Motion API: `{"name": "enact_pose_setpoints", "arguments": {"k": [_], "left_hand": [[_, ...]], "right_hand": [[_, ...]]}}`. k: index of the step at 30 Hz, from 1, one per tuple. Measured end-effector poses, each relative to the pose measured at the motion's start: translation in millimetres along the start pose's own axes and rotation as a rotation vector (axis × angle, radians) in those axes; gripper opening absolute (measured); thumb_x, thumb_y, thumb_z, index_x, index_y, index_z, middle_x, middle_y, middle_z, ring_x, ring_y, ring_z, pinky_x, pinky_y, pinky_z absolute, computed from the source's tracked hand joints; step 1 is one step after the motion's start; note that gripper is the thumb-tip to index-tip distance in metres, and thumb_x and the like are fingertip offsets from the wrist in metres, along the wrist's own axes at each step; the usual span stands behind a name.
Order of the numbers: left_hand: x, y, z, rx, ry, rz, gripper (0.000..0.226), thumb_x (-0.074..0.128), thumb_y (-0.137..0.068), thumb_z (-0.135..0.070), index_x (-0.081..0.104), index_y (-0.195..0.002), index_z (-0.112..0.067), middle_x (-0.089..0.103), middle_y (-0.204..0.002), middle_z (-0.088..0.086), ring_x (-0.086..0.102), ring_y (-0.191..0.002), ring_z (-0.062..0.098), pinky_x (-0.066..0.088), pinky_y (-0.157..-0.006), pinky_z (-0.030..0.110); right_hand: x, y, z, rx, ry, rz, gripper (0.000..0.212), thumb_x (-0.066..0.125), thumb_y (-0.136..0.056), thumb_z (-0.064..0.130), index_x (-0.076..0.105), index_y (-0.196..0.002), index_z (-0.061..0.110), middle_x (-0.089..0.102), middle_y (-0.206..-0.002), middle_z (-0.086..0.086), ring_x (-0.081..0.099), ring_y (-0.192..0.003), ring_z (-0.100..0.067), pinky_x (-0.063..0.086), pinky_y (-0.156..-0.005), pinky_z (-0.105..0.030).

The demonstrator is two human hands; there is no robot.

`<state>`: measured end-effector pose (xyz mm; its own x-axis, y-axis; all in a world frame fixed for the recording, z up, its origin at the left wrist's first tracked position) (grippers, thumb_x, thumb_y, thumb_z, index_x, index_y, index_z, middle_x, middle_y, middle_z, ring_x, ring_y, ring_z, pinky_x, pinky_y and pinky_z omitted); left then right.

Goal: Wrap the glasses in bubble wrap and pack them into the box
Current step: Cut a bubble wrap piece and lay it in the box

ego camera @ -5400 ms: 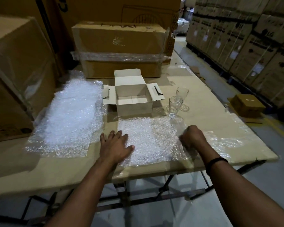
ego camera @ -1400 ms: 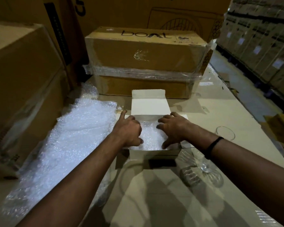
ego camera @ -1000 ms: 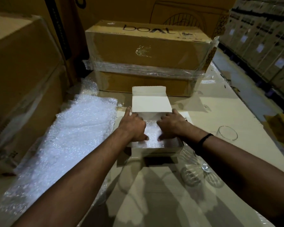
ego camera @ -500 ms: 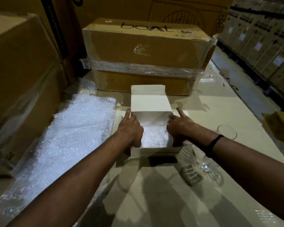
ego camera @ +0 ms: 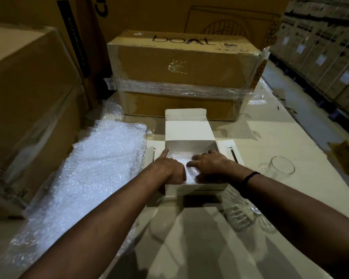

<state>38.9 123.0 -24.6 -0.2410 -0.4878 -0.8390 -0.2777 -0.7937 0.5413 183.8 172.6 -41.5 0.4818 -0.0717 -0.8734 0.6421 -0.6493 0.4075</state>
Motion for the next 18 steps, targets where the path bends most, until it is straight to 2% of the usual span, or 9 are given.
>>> {"name": "enact_pose_setpoints", "arguments": {"k": [2,5,6,8,10,13,15,18], "left_hand": [[-4,4,0,0.011,0.022,-0.043,0.036,0.044,-0.097,-0.037,0.06,-0.129,-0.038,0.058,-0.137,-0.008,0.044,-0.135,0.015,-0.009,-0.115,0.057],[-3,10,2,0.041,0.0,-0.222,0.03,0.049,-0.093,-0.039,0.069,-0.113,-0.032,0.066,-0.123,-0.005,0.048,-0.129,0.016,-0.007,-0.115,0.057],[-1,13,2,0.032,0.002,-0.226,0.032,0.046,-0.094,-0.041,0.072,-0.105,-0.026,0.068,-0.119,-0.001,0.05,-0.125,0.017,-0.008,-0.116,0.057],[3,18,0,-0.015,0.062,-0.15,0.043,0.033,-0.098,-0.043,0.064,-0.091,-0.015,0.067,-0.117,0.009,0.054,-0.12,0.02,-0.01,-0.117,0.055],[2,20,-4,-0.043,0.116,-0.133,0.048,0.021,-0.101,-0.045,0.058,-0.09,-0.016,0.065,-0.12,0.014,0.053,-0.121,0.021,-0.011,-0.117,0.054],[7,25,-6,-0.034,0.163,-0.154,0.062,0.013,-0.102,-0.051,0.062,-0.088,-0.016,0.066,-0.118,0.014,0.053,-0.122,0.021,-0.011,-0.117,0.054],[12,33,-1,0.0,0.181,-0.306,0.064,0.019,-0.101,-0.052,0.066,-0.083,-0.013,0.07,-0.109,0.009,0.055,-0.12,0.02,-0.008,-0.118,0.053],[30,55,8,0.05,0.187,-0.603,0.039,0.04,-0.095,-0.039,0.074,-0.105,-0.022,0.068,-0.122,-0.003,0.046,-0.131,0.017,-0.001,-0.117,0.044]], "right_hand": [[-6,3,-4,0.021,0.042,0.01,0.066,0.05,-0.087,0.064,0.035,-0.145,0.036,0.038,-0.152,0.0,0.04,-0.136,-0.024,0.027,-0.109,-0.046],[-14,13,-13,0.069,0.15,0.001,0.062,0.056,-0.08,0.068,0.055,-0.131,0.033,0.051,-0.141,0.001,0.042,-0.133,-0.023,0.023,-0.111,-0.05],[-14,16,-15,0.087,0.181,0.033,0.057,0.058,-0.08,0.066,0.06,-0.125,0.031,0.055,-0.136,0.001,0.043,-0.131,-0.024,0.02,-0.111,-0.052],[-6,20,-13,0.114,0.167,0.112,0.043,0.059,-0.085,0.055,0.066,-0.115,0.025,0.061,-0.127,-0.001,0.043,-0.13,-0.026,0.008,-0.113,-0.06],[-1,18,-10,0.135,0.125,0.134,0.035,0.057,-0.087,0.046,0.066,-0.11,0.021,0.063,-0.124,-0.003,0.041,-0.132,-0.027,-0.001,-0.113,-0.063],[-10,21,-7,0.161,0.118,0.168,0.038,0.058,-0.087,0.047,0.065,-0.115,0.022,0.059,-0.129,-0.002,0.034,-0.137,-0.025,-0.006,-0.113,-0.062],[-21,30,-5,0.181,0.066,0.137,0.047,0.054,-0.09,0.054,0.06,-0.127,0.026,0.054,-0.138,0.0,0.032,-0.14,-0.023,-0.004,-0.115,-0.058],[-38,55,4,0.264,-0.181,-0.09,0.048,0.046,-0.094,0.055,0.053,-0.135,0.031,0.047,-0.147,0.002,0.037,-0.138,-0.018,0.013,-0.117,-0.048]]}}
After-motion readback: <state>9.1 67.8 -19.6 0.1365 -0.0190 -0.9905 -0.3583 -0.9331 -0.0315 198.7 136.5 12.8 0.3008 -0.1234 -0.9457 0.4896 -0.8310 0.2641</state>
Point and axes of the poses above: each hand's wrist, its own y-axis away from the middle knuckle, its own x-axis out of the palm, z = x × y, the point moved 1 cm from there along -y, towards the middle knuckle
